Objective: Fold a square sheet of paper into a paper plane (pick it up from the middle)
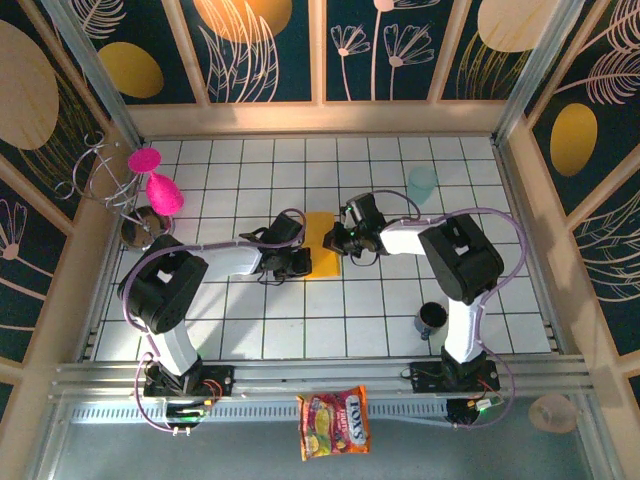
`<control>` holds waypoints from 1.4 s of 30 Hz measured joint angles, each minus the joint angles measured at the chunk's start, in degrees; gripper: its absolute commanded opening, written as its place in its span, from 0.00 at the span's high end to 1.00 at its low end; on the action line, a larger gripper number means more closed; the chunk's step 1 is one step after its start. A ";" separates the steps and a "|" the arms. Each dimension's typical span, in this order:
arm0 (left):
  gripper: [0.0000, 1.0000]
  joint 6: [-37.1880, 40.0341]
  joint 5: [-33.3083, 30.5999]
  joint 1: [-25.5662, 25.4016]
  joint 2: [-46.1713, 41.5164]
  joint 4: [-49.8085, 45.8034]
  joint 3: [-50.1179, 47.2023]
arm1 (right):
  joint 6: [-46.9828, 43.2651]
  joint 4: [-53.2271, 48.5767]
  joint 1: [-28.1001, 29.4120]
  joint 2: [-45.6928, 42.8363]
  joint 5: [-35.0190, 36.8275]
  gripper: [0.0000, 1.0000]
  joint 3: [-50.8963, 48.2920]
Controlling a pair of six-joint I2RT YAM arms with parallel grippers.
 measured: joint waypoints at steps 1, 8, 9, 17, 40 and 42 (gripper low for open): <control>1.00 0.00 0.00 0.00 0.00 0.04 0.00 | -0.42 -0.26 0.09 -0.39 0.04 0.96 -0.02; 1.00 0.00 0.02 0.00 0.00 0.15 -0.04 | -0.96 -1.03 3.93 -2.32 1.53 0.96 -0.11; 1.00 0.00 0.02 0.00 0.00 0.15 -0.04 | -0.94 -1.29 4.37 -2.27 1.53 0.97 -0.13; 1.00 -0.02 0.11 0.00 0.00 0.31 -0.15 | -0.72 -2.08 5.55 -0.46 1.51 0.97 -0.11; 1.00 -2.36 0.13 0.00 -1.51 6.45 -4.13 | -0.74 -0.50 -6.69 0.26 -0.20 0.97 -1.11; 1.00 -2.34 0.13 0.00 -1.51 5.09 -3.45 | -0.74 -0.59 -6.82 -0.44 1.70 0.96 -1.31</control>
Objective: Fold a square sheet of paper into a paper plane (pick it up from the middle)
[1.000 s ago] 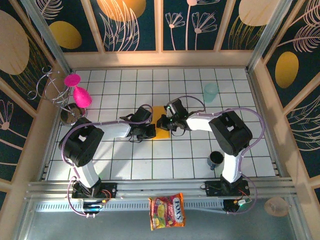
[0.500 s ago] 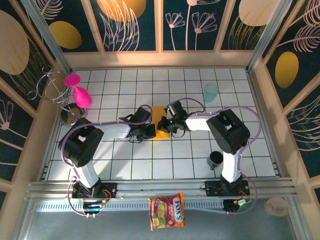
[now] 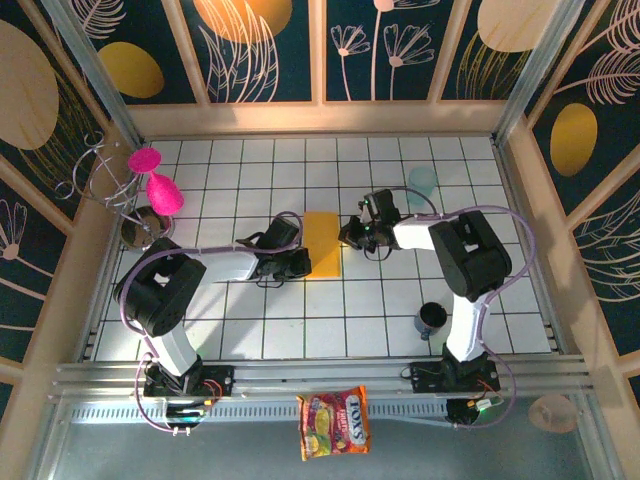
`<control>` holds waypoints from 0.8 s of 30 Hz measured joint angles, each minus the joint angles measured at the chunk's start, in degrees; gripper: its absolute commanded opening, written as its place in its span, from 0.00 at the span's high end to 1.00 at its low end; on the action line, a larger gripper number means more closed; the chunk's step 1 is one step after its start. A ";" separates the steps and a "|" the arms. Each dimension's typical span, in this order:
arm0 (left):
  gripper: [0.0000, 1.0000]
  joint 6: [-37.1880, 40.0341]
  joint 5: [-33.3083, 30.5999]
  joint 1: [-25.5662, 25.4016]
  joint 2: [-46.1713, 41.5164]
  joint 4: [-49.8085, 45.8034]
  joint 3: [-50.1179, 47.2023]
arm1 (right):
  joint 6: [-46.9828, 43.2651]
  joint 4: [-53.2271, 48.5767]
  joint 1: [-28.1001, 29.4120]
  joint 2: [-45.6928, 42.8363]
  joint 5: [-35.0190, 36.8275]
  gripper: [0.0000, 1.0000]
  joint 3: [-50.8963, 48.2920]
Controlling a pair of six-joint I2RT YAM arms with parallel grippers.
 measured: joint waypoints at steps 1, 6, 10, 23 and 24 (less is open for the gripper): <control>1.00 0.02 -0.02 0.00 -0.02 -0.87 0.46 | 0.00 0.00 -0.39 -0.74 1.11 0.94 -0.46; 0.89 -0.04 -0.50 0.02 -2.32 -2.91 2.60 | 1.44 0.24 -1.40 -7.30 2.47 0.81 -5.01; 0.83 -0.92 -0.61 0.42 -4.09 0.04 4.98 | 4.66 2.47 0.09 -10.91 0.76 0.72 -8.02; 0.81 -3.26 -0.42 3.56 0.26 5.16 5.09 | 14.21 7.34 4.98 -9.16 -2.21 0.64 -9.40; 0.81 -3.28 -0.39 3.78 0.26 5.49 5.03 | 14.60 7.32 5.09 -8.63 -2.19 0.64 -9.40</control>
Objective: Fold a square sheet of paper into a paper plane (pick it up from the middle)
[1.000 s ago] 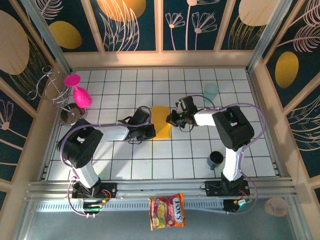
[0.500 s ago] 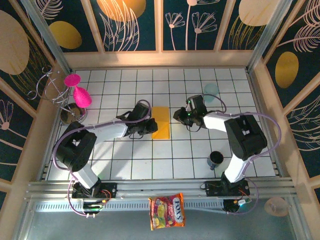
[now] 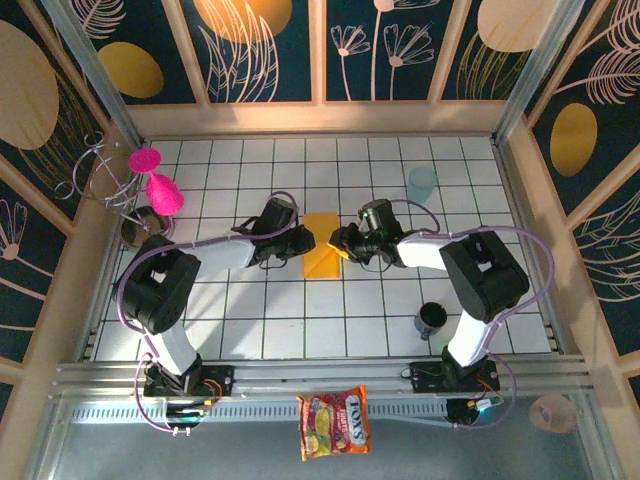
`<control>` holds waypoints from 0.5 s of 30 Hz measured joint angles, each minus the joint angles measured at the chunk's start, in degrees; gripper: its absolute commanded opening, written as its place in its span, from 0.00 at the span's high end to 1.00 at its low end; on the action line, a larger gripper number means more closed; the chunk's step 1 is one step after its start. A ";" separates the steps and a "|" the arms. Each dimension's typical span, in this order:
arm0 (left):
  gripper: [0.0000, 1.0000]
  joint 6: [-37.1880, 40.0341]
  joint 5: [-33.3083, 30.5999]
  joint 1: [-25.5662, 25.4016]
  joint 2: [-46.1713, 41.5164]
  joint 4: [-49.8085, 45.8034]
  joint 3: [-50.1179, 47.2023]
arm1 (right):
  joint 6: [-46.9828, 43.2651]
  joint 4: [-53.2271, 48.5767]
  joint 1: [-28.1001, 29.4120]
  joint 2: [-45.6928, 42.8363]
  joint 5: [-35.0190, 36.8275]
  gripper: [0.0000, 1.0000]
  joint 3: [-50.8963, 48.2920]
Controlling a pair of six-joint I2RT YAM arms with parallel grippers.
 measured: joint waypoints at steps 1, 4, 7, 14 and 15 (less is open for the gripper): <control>0.81 -0.07 -0.02 0.13 0.02 0.22 -0.07 | 0.35 0.00 0.09 0.48 0.04 0.63 0.00; 0.81 -0.28 0.00 0.55 0.09 0.85 -0.57 | 0.90 -0.17 0.79 1.42 0.09 0.61 0.04; 0.81 -0.39 0.00 0.87 0.35 0.92 -0.98 | 0.96 -0.35 1.29 2.10 0.04 0.61 0.66; 0.81 -0.39 0.02 1.07 1.27 1.27 -1.20 | 0.92 1.09 2.21 3.61 -0.46 0.69 2.32; 0.81 -0.39 0.02 1.11 1.27 1.27 -1.20 | 0.92 1.75 2.49 3.74 -0.87 0.70 2.32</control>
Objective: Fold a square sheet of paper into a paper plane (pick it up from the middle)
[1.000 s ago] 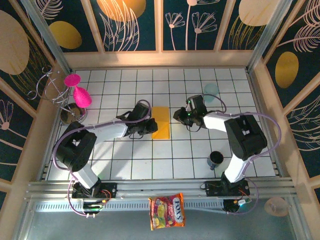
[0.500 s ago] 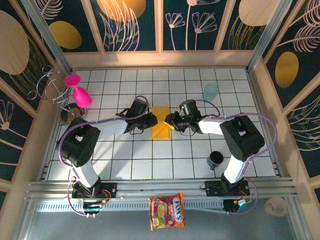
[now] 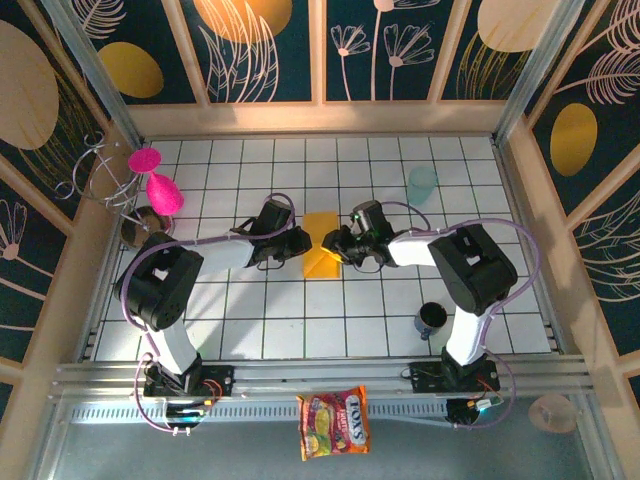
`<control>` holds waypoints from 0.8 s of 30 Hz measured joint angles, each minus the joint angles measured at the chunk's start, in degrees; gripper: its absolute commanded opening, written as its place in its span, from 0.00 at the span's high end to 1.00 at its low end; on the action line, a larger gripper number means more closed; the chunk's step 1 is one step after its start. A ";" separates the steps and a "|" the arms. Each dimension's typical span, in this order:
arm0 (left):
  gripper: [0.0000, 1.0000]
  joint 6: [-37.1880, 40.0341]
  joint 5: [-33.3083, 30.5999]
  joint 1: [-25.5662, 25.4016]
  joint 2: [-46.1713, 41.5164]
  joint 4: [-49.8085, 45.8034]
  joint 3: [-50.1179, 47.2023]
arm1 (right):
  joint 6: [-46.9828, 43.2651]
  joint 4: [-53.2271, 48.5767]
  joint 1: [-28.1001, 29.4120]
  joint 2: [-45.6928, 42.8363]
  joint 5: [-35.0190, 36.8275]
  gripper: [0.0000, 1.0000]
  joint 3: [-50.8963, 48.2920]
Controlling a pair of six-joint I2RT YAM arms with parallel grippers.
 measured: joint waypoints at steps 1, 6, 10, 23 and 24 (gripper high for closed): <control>0.81 0.00 0.00 0.07 0.00 0.00 0.00 | 0.02 0.59 0.26 0.11 -0.35 0.72 0.00; 0.82 0.00 -0.04 0.46 0.00 0.00 0.00 | -0.02 3.54 1.49 0.74 -1.11 0.76 -0.02; 0.82 0.00 -0.04 0.55 0.22 0.00 0.00 | -0.07 5.44 2.27 1.27 -1.18 0.80 -0.07; 0.53 -3.34 -1.97 2.08 -7.26 0.57 -4.66 | -4.70 8.85 2.36 0.13 1.07 0.96 -0.59; 0.49 -3.69 -2.14 2.34 -9.46 0.94 -5.51 | -5.11 9.38 2.10 -0.87 1.03 0.97 -0.87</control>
